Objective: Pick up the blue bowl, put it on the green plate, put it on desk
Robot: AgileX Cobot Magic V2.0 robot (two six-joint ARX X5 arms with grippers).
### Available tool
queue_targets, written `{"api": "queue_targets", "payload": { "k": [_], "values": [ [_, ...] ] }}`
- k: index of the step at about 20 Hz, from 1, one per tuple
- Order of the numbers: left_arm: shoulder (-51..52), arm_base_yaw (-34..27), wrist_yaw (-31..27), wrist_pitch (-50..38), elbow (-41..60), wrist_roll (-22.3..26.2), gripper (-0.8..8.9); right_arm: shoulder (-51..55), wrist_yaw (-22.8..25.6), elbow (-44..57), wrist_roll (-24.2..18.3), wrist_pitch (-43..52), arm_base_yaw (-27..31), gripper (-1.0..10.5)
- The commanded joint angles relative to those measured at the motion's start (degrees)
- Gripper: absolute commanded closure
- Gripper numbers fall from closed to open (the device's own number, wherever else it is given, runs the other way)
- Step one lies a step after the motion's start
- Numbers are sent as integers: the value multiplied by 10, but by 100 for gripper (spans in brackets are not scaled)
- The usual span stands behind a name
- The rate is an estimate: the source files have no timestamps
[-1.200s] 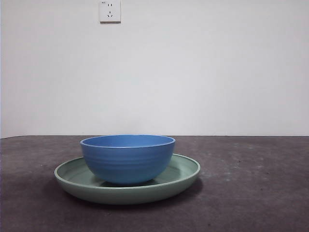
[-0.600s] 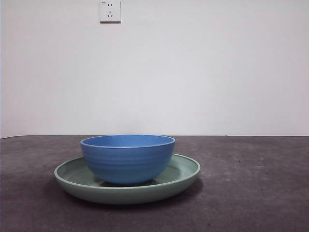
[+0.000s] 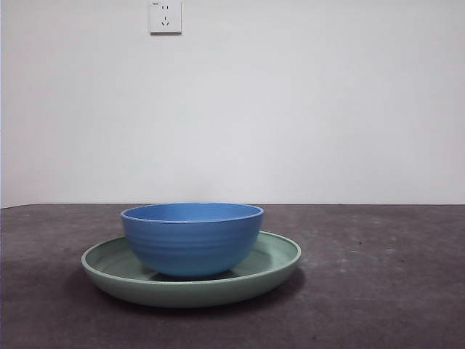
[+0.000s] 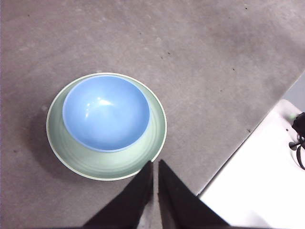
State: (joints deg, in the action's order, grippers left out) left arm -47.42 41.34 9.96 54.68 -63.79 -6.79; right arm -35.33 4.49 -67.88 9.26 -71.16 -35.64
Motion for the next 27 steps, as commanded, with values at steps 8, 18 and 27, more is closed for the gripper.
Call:
{"api": "queue_targets", "payload": {
  "k": [8,18,27],
  "values": [
    [140,-288,12,-147,130,1,795,-1,1,-10,-3,4,-5,928],
    [444,-394,-17,-478,563,11,795,-1,1,-10,-3,4,-5,927],
    [473,-398,-121,-477,631,-4,795,-1,1,-10,-3,5,-5,927]
  ]
}}
